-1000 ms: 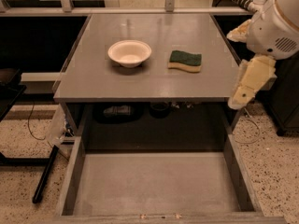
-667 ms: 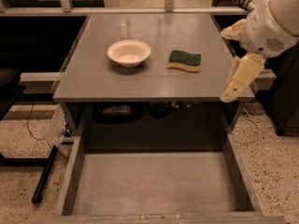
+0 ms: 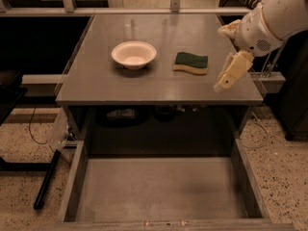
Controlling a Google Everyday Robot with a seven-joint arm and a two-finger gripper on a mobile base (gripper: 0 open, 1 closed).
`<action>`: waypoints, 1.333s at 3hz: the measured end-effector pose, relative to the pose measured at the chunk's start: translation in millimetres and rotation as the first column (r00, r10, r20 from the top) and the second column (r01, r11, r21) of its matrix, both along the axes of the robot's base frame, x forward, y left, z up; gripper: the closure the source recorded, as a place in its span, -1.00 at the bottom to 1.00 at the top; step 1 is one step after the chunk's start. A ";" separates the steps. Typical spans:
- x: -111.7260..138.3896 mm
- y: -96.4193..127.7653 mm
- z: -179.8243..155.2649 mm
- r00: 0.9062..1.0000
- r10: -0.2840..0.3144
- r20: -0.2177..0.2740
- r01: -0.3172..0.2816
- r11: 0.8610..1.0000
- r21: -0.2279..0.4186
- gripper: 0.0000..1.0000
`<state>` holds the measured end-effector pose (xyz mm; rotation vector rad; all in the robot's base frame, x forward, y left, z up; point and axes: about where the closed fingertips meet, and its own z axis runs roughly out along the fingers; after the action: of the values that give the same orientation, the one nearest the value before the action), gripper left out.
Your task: Place sponge into top drawer
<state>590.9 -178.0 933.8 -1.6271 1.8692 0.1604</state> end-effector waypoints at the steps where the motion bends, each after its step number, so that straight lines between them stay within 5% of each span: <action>1: 38.5 3.4 -14.9 1.000 -0.010 -0.015 0.011 1.000 0.021 -1.00; 4: 119.8 11.6 -56.4 0.992 -0.065 -0.106 0.071 0.996 0.054 -1.00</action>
Offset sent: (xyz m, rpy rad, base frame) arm 0.1127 0.0106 -0.0429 0.0593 0.0726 -0.0491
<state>710.8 -166.4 877.3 -1.5409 1.9773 0.2723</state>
